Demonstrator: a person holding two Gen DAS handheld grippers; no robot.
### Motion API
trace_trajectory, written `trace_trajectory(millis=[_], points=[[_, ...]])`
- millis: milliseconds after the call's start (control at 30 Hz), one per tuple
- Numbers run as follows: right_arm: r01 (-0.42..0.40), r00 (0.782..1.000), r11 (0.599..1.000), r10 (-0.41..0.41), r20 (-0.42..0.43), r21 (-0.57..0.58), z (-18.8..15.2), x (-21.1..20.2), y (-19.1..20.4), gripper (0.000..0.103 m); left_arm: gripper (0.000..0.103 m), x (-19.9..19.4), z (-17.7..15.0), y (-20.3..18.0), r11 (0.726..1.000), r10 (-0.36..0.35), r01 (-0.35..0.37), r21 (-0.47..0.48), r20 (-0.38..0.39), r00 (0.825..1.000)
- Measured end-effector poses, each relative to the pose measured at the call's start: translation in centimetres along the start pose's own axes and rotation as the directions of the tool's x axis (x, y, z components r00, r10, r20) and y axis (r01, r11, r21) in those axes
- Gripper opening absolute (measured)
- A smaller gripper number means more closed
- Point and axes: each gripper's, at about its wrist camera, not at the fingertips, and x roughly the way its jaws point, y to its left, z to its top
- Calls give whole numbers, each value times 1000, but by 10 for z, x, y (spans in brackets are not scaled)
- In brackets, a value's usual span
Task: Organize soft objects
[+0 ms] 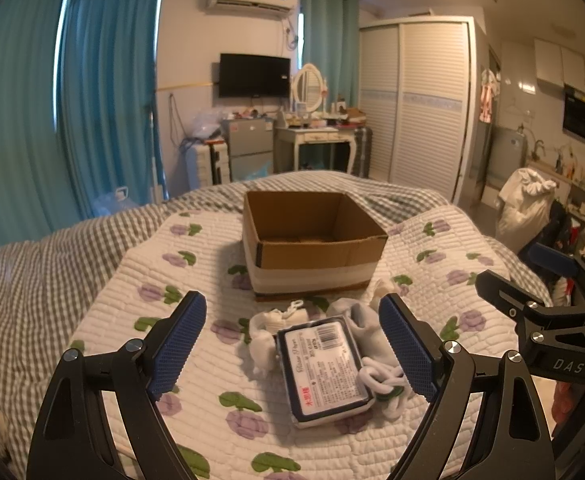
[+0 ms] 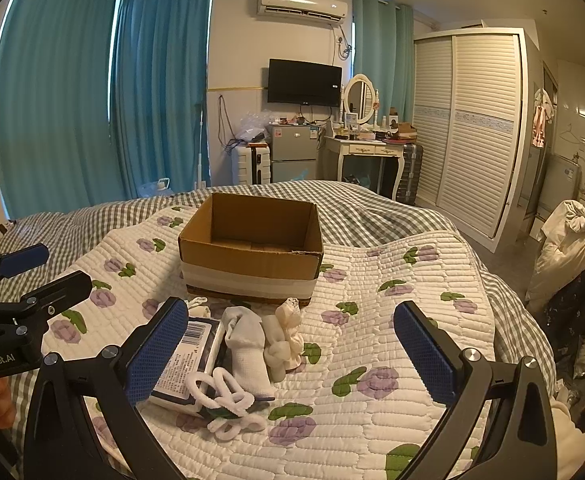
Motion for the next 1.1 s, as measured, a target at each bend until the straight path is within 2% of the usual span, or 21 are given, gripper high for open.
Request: trace_trajectory(millis=[733,900,1100], points=[[7,1000,1000,-7,8,-20,3,-9,5,103,89,-6,2,3,1000,-5,5,5,12,1000],[-7,998,999,4,-69,-31,-14,8,8,103,89,7,-15,8,1000,11,-11,0,-47,999],[-60,971,998,50,-233,-36,-54,52,19,103,89,33,-40,19,999,5,-12,-43,-153,988]])
